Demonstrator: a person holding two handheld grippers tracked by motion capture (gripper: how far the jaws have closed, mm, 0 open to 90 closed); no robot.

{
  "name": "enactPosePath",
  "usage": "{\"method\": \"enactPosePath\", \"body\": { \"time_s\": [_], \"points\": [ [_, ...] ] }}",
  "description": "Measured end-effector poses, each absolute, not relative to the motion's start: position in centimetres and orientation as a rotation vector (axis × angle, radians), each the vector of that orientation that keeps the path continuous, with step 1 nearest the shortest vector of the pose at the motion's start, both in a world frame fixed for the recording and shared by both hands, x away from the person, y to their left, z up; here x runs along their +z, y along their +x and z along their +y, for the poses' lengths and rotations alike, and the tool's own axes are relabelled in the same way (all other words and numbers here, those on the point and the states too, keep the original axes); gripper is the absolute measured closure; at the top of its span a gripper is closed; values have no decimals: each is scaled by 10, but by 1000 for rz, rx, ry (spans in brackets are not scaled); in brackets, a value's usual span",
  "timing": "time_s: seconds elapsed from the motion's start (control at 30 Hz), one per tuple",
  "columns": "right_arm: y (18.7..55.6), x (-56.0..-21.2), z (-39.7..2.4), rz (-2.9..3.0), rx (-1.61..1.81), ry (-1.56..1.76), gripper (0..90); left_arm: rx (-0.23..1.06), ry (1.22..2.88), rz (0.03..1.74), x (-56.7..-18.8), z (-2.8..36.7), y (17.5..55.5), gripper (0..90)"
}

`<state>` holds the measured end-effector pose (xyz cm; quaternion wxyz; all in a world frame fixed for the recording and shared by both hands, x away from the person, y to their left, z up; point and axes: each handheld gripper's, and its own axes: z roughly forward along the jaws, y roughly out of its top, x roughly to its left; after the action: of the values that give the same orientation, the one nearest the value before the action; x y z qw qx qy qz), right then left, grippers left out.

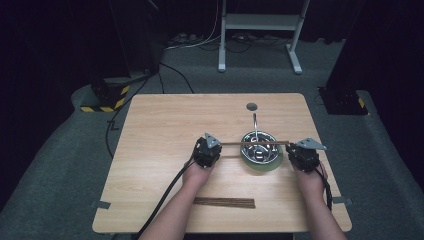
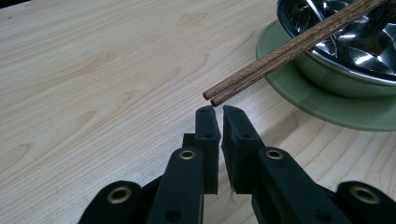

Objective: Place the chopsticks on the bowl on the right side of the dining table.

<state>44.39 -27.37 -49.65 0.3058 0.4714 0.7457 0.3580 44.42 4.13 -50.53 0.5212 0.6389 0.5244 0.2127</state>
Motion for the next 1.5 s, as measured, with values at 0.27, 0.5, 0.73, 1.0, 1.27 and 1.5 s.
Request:
{"method": "enactPosePath", "body": {
  "time_s": [0.27,0.5,0.73,1.0,1.27,1.5],
  "points": [
    [444,-496,-273,1969,942,1237,760,509,1536,1257,-505,41,444,842],
    [444,-496,-273,1967,944,1235,762,508,1529,1260,-506,41,444,843],
    [444,-497,-272,1967,949,1238,764,509,1520,1262,-506,40,445,843],
    [444,-497,-273,1965,946,1236,759,513,1523,1260,-507,41,445,842],
    [442,-495,-273,1955,943,1248,707,508,1538,1279,-508,47,443,788],
    [432,-490,-269,1960,942,1245,635,487,1503,1283,-505,57,435,699]
  ]
}}
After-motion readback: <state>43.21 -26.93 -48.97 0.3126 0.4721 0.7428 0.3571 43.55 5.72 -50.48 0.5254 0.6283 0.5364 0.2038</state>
